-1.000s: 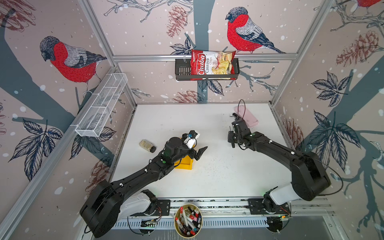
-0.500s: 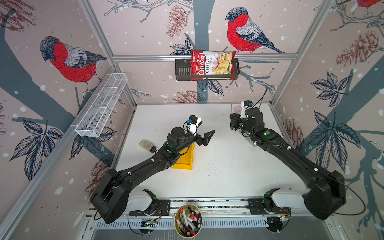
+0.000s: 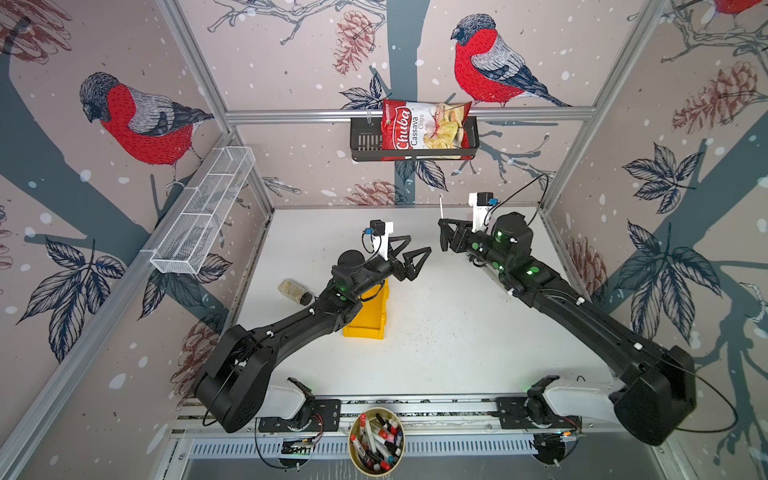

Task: Put the screwdriver in the bin
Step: 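Lift the screwdriver with the right gripper toward the left gripper, which grasps its handle, then open the right gripper and draw it back while the left gripper holds the screwdriver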

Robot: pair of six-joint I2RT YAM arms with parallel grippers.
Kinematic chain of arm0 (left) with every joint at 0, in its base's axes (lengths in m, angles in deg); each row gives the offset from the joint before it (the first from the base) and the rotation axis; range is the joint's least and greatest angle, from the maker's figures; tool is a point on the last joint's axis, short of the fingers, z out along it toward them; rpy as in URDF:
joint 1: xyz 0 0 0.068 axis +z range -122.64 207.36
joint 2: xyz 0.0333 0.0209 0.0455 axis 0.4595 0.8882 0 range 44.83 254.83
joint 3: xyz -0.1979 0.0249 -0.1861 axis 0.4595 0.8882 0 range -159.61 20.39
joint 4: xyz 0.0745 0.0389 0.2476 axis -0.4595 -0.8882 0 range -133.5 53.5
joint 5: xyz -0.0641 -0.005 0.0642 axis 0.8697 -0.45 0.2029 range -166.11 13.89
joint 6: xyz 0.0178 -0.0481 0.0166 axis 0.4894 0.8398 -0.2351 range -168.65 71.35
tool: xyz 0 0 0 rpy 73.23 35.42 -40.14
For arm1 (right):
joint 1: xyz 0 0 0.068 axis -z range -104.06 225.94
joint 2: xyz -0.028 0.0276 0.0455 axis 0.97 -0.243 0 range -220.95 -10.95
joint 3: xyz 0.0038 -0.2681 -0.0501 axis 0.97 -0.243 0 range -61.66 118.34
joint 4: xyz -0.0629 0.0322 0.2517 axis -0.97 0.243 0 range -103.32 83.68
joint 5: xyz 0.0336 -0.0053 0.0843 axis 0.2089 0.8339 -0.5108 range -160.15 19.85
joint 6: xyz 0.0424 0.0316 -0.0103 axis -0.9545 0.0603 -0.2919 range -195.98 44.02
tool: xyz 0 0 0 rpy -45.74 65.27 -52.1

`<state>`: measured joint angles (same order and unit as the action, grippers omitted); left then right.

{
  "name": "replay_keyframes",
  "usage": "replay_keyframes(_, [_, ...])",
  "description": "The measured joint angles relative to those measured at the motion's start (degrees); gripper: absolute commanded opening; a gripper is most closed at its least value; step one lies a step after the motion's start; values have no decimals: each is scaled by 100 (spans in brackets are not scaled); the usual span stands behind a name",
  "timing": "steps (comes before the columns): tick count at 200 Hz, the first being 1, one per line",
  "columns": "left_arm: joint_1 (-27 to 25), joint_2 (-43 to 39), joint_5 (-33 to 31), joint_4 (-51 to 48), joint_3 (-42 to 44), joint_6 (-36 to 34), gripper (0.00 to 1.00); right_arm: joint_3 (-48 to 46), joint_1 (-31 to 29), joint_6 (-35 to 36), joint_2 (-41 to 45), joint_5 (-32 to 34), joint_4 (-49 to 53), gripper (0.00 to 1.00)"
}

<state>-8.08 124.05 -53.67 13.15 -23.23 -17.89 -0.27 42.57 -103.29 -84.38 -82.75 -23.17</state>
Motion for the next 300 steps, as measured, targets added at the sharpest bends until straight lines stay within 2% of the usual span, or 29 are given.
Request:
replay_keyframes(26, [39, 70, 129, 275, 4, 380, 87, 0, -133, -9, -94, -166, -284, 8])
replay_keyframes(92, [50, 308, 334, 588, -90, 778, 74, 118, -361, -289, -332, -463, -874, 5])
replay_keyframes(191, [81, 428, 433, 1021, -105, 1102, 44, 162, -509, -562, -463, -721, -1152, 5])
replay_keyframes(221, [85, 426, 431, 1058, -83, 1123, 29, 168, -522, -564, -490, -767, -1154, 5])
replay_keyframes(269, [125, 424, 439, 1167, -59, 1228, 7, 170, -527, -581, -527, -774, -1235, 8])
replay_keyframes(287, [142, 409, 448, 1172, -42, 1228, 0, 179, -531, -581, -527, -776, -1222, 14])
replay_keyframes(300, [153, 391, 452, 1174, -17, 1226, 0, 195, -533, -579, -527, -776, -1193, 21])
